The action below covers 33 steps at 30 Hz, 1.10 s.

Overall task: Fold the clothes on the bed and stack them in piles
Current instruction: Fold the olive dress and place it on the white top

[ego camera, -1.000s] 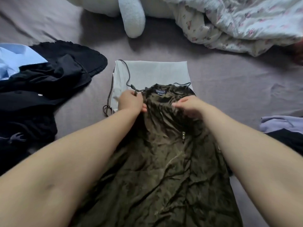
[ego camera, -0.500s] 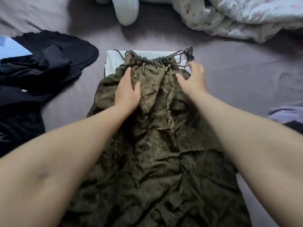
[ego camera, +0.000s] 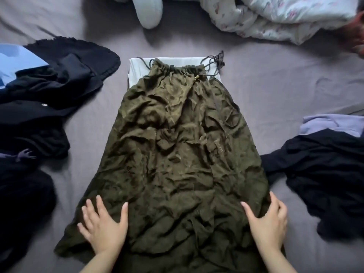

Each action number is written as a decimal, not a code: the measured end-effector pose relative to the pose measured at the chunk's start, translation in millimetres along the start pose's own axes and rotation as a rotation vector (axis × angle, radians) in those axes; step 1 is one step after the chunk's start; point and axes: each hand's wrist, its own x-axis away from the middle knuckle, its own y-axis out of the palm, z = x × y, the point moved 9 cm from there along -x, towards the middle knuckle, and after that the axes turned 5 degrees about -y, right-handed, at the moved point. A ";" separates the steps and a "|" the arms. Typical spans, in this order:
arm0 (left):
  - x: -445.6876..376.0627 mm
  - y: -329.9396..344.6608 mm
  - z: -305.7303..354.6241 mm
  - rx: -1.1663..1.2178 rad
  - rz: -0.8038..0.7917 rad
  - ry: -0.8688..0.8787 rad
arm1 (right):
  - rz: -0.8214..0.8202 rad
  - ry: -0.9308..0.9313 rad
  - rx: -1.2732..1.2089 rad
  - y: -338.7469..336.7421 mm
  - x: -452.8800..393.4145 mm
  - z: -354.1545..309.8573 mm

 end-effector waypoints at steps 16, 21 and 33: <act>9.3 -40.0 -113.4 0.391 0.018 -0.590 | -0.019 -0.186 0.108 -31.2 76.6 67.8; 21.9 -36.6 -114.3 0.584 -0.023 -0.602 | -0.201 -0.741 0.340 23.7 120.6 16.8; 33.0 -68.9 -109.7 0.531 0.019 -0.501 | -0.275 -0.619 0.310 -7.1 110.7 54.8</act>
